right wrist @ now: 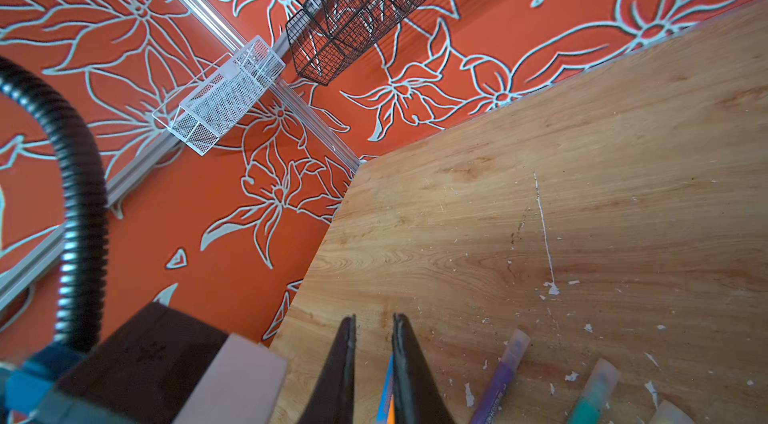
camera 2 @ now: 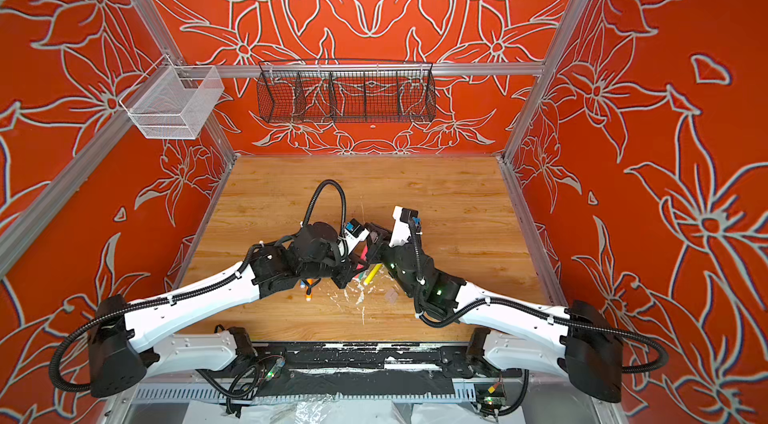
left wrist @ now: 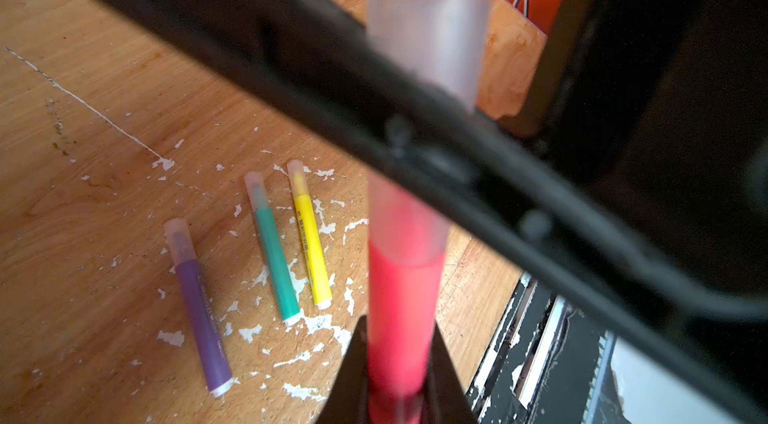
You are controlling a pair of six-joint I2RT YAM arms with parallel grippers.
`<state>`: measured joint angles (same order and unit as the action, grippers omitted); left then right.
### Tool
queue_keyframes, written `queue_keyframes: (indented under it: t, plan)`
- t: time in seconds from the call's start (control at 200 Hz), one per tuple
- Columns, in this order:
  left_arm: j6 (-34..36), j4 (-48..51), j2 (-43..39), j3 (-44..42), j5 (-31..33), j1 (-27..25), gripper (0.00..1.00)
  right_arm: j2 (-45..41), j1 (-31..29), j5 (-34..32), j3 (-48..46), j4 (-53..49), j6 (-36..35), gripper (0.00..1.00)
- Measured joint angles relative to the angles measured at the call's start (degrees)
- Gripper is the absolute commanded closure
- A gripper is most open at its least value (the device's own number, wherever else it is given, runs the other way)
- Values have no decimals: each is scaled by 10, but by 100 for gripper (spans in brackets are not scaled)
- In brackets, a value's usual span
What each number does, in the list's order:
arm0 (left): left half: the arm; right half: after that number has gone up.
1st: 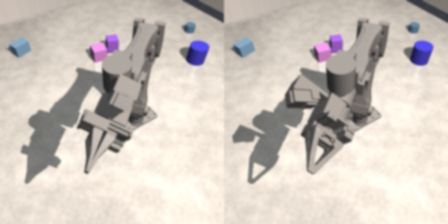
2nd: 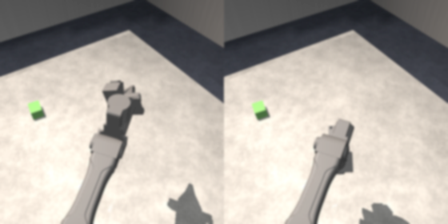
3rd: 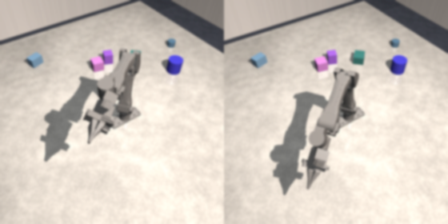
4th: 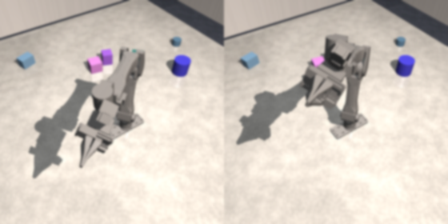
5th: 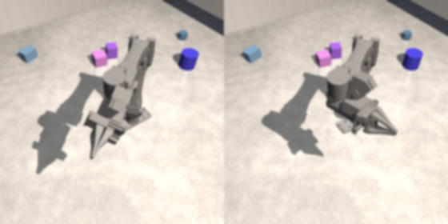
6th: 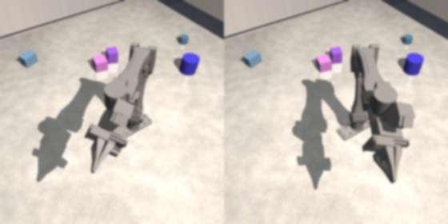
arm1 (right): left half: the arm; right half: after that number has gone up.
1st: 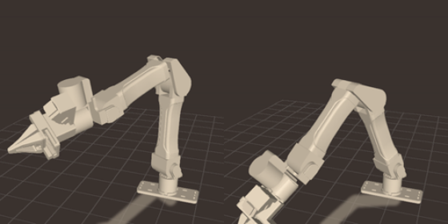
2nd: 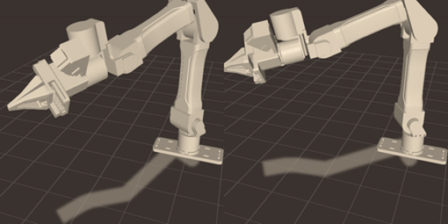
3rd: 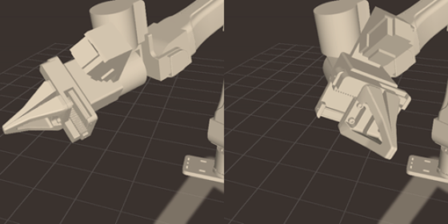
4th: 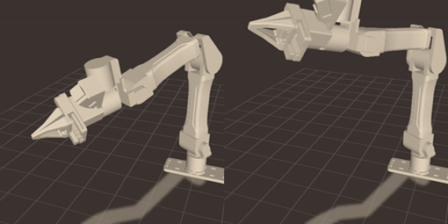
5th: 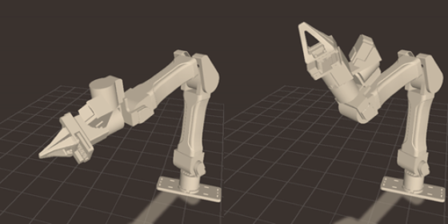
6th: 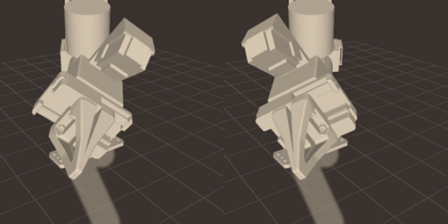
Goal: Insert the pens into the pen caps
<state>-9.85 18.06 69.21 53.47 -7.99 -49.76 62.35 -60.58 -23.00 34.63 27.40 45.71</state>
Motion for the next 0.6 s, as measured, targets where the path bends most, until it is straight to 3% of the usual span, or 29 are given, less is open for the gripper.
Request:
queue_keyframes:
  t: [0.595]
  plan:
    - [24, -1, -14, -39, -39, 14, 100, 26, -55, -57, -8, 7, 22, 100]
